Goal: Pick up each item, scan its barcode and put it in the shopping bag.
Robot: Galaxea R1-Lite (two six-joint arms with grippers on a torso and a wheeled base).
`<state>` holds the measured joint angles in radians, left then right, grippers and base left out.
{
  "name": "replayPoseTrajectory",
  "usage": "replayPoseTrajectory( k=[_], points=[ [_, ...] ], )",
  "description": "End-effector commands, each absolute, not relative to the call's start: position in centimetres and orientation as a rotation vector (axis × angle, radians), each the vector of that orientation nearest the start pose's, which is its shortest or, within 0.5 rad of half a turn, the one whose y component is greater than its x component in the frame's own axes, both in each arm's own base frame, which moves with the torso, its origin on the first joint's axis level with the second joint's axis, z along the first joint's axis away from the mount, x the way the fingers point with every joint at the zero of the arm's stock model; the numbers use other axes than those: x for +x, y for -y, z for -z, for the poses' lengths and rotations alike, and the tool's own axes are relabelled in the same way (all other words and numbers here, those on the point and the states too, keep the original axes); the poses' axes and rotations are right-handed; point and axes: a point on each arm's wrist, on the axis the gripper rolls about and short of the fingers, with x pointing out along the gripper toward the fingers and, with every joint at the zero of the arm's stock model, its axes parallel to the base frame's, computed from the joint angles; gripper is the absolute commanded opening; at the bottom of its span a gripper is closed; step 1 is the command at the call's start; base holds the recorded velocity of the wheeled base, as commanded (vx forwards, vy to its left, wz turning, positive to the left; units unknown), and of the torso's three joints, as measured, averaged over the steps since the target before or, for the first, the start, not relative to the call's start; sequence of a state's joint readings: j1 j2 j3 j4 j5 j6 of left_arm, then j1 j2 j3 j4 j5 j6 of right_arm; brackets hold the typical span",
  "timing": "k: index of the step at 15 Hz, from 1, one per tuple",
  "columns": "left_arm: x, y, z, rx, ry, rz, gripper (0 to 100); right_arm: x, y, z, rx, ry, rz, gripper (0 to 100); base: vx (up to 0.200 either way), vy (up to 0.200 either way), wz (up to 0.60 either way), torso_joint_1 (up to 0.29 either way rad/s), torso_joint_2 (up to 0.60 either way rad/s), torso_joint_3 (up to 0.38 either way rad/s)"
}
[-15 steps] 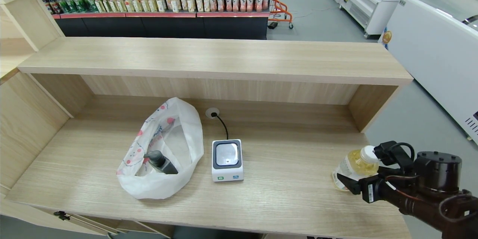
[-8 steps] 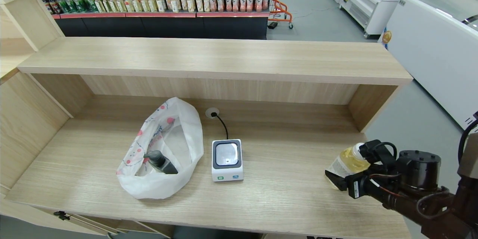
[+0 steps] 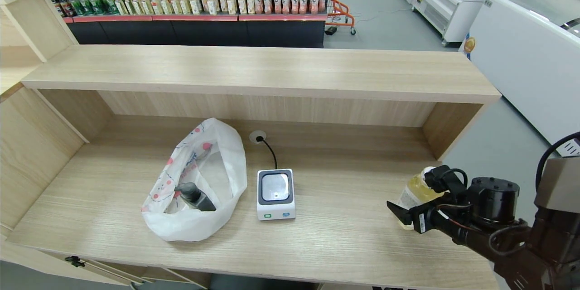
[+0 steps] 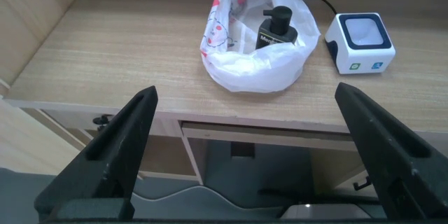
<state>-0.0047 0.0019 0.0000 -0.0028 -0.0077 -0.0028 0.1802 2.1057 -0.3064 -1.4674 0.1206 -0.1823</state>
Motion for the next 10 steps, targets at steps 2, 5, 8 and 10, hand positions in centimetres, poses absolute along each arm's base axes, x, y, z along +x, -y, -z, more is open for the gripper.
replayPoseTrajectory(
  k=[2,5,8,10],
  points=[
    [-2.3,0.0,-7.6,-0.003,0.002,0.012,100,28.5,-5.5,-3.0,-0.187,-0.307,-0.349,100,0.0,0.0,0.0,0.0,0.0,0.0],
    [-2.3,0.0,-7.6,-0.003,0.002,0.012,100,29.1,-5.7,-3.0,-0.218,-0.262,-0.377,0,0.0,0.0,0.0,0.0,0.0,0.0],
    [-2.3,0.0,-7.6,-0.003,0.002,0.012,100,29.4,-5.7,-2.6,-0.279,-0.229,-0.382,0,0.0,0.0,0.0,0.0,0.0,0.0],
    [-2.3,0.0,-7.6,-0.003,0.002,0.012,100,29.5,-5.7,-2.5,-0.309,-0.226,-0.384,0,0.0,0.0,0.0,0.0,0.0,0.0]
  ],
)
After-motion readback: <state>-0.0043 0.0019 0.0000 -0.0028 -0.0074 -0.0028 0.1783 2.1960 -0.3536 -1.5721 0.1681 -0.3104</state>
